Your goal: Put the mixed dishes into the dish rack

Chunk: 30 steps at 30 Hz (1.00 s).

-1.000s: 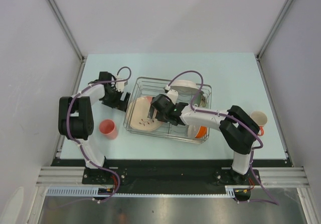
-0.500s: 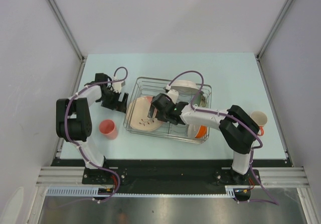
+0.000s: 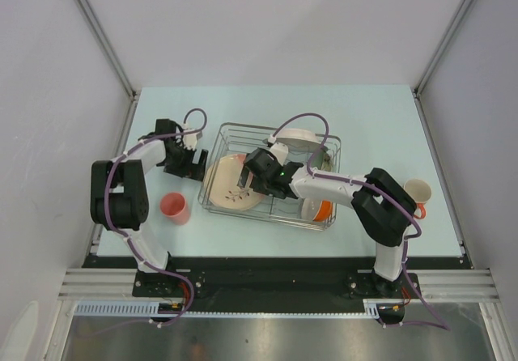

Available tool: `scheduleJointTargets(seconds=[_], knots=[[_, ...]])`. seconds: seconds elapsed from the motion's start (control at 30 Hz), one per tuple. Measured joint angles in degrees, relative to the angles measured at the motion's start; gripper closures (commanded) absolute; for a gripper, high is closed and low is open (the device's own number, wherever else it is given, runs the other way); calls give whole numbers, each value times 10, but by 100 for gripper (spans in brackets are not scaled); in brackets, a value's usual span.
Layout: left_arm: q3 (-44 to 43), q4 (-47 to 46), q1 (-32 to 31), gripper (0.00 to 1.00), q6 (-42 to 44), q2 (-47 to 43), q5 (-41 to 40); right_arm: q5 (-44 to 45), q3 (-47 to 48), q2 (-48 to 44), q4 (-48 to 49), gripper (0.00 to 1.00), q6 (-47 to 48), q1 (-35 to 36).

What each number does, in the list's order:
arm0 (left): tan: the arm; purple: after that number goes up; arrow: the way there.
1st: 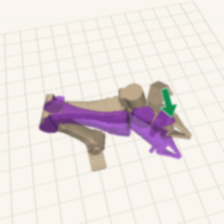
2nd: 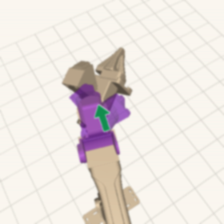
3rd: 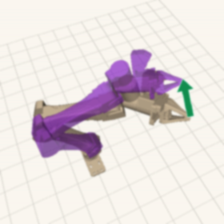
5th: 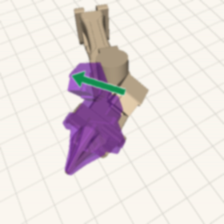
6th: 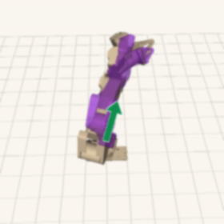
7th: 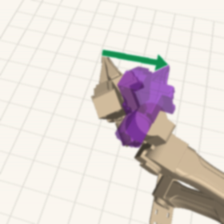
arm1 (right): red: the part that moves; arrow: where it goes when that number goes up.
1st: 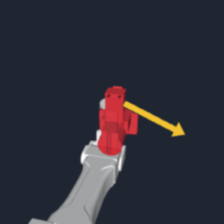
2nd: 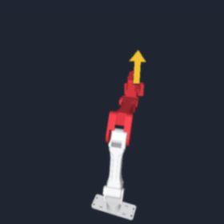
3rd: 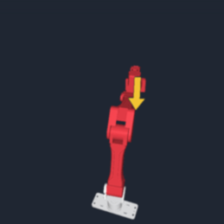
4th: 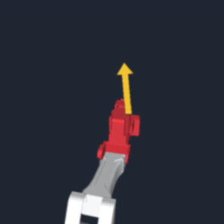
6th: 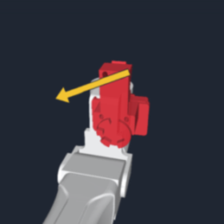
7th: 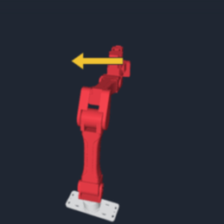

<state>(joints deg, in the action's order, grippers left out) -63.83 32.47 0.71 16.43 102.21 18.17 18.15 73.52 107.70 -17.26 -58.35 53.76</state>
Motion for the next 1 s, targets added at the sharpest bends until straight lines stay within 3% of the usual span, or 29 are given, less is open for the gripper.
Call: scheduleJointTargets(seconds=[0.47,1.0], knots=[[19,-37,-17,0,-16,-9,-43,-13,-20,0,34,0,0,-1],[22,-104,-21,0,-28,2,-133,-49,-73,-2,224,1,27,-19]])
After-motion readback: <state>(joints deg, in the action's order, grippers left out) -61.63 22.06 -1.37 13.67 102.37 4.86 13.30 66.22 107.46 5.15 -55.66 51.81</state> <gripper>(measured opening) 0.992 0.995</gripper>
